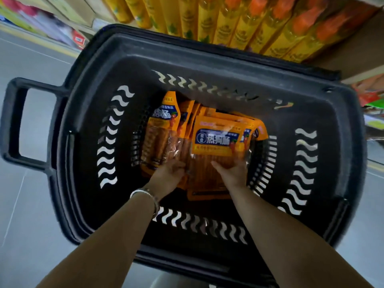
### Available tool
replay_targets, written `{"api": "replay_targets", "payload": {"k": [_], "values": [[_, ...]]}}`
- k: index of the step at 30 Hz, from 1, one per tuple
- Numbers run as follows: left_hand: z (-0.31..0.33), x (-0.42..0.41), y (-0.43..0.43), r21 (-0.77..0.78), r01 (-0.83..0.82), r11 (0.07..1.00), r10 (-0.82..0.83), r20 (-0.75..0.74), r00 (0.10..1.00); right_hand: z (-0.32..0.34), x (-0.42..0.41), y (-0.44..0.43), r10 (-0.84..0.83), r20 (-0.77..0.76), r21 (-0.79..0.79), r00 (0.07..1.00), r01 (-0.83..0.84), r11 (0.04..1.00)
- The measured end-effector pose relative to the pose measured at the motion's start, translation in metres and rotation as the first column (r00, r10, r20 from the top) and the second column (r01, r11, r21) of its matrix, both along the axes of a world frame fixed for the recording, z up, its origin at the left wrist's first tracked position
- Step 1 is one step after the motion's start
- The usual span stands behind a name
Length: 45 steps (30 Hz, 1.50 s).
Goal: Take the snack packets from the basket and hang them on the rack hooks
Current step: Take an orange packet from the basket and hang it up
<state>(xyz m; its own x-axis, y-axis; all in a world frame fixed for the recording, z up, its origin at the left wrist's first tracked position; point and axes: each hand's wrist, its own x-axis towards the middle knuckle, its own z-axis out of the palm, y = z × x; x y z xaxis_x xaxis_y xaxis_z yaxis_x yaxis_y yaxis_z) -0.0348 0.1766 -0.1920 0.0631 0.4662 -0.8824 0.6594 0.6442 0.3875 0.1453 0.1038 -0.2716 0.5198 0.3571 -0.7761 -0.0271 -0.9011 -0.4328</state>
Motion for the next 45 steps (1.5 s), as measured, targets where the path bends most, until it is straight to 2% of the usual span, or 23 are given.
{"api": "replay_targets", "payload": {"k": [3,9,11,13,15,17,19,22,24,28,31,34,37,42,45], "values": [[-0.001,-0.003,0.001,0.012,0.009,1.000,-0.009,0.010,1.000,0.010,-0.012,0.001,-0.030,-0.023,0.094,0.999,0.032,0.995],[0.005,-0.013,0.006,0.045,0.063,0.997,-0.062,-0.019,0.998,0.046,-0.005,0.003,-0.044,-0.189,0.111,0.981,0.066,0.992],[0.010,-0.012,0.008,0.060,0.016,0.998,-0.016,0.000,1.000,0.063,0.003,0.004,-0.028,-0.269,0.142,0.963,0.068,0.987],[0.016,-0.009,0.011,0.065,-0.051,0.997,0.047,0.068,0.997,0.074,0.011,0.002,-0.049,-0.414,0.152,0.909,0.121,0.981],[0.019,-0.005,0.013,0.015,-0.111,0.994,0.107,0.170,0.980,0.082,0.012,0.003,-0.042,-0.566,0.171,0.823,0.167,0.971],[0.022,-0.001,0.016,-0.088,-0.267,0.960,0.281,0.249,0.927,0.085,0.007,0.007,0.001,-0.618,0.165,0.786,0.128,0.978],[0.024,0.002,0.017,-0.108,-0.415,0.903,0.428,0.290,0.856,0.082,0.004,0.014,0.049,-0.574,0.165,0.817,0.057,0.985],[0.023,-0.002,0.019,0.060,-0.385,0.921,0.359,0.256,0.898,0.057,0.014,0.022,-0.003,-0.283,0.109,0.959,0.035,0.993],[0.019,-0.007,0.019,0.156,-0.318,0.935,0.292,0.167,0.942,0.039,0.026,0.017,-0.100,-0.141,0.055,0.985,0.109,0.993],[0.007,-0.020,0.018,0.247,-0.273,0.930,0.293,-0.047,0.955,0.000,0.042,0.010,-0.012,-0.084,-0.012,0.996,0.011,1.000],[0.004,-0.026,0.017,0.227,-0.305,0.925,0.327,-0.066,0.943,-0.016,0.034,0.014,0.068,-0.079,-0.067,0.995,-0.073,0.995],[0.001,-0.026,0.015,0.206,-0.293,0.934,0.315,-0.082,0.946,-0.017,0.014,0.005,0.139,-0.015,-0.039,0.990,-0.140,0.989],[0.000,-0.024,0.016,0.210,-0.285,0.935,0.309,-0.091,0.947,-0.013,0.013,-0.001,0.092,-0.035,-0.035,0.995,-0.093,0.995],[0.001,-0.021,0.015,0.193,-0.242,0.951,0.258,-0.062,0.964,-0.017,0.034,0.006,-0.128,-0.265,-0.203,0.956,0.074,0.976],[0.001,-0.020,0.013,0.196,-0.260,0.946,0.278,-0.073,0.958,-0.019,0.041,0.009,-0.199,-0.362,-0.133,0.911,0.161,0.978]]}}
